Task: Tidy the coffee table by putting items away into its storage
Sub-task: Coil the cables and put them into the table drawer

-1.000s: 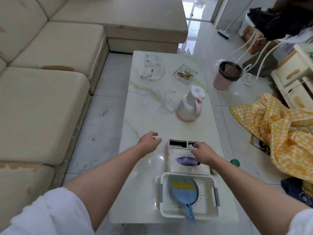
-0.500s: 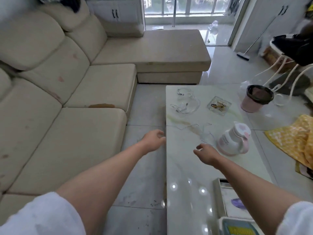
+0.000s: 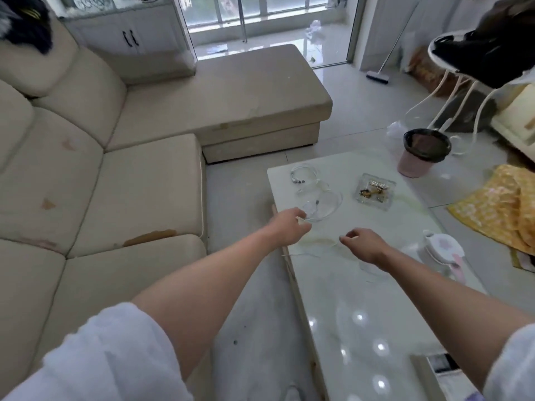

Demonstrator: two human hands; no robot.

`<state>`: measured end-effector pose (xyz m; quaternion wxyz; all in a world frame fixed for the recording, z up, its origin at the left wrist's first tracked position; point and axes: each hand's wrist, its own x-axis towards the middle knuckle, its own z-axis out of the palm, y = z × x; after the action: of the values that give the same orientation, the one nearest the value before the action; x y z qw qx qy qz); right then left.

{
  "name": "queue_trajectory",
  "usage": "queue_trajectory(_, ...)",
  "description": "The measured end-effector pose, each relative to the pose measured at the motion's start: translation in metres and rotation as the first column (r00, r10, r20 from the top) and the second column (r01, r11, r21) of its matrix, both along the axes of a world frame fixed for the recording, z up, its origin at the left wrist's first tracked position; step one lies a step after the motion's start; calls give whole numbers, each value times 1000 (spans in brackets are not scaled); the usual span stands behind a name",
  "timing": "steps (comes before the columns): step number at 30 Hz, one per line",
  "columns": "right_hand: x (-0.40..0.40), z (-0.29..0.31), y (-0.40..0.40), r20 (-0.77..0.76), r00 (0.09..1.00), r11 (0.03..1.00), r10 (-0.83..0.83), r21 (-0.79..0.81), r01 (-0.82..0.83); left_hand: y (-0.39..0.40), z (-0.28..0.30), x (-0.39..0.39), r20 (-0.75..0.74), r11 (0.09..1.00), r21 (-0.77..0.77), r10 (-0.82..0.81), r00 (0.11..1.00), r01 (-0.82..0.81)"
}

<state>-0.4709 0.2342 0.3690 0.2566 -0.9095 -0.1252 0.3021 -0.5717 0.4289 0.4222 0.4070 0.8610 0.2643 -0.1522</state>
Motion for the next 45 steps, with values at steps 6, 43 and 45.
queue_trajectory(6, 47, 7, 36, -25, 993, 992, -119, -36, 118, 47, -6, 69, -33, 986, 3, -166, 986, 166)
queue_trajectory(43, 99, -149, -232, 0, 694, 693, -720, -26, 720, -240, -225, 288, -10, 628, -267, -761, 649, 731)
queue_trajectory(45, 95, -151, -240, -3, 673, 673, -740, -11, 740, -249, -228, 284, 8, 618, -231, -771, 636, 752)
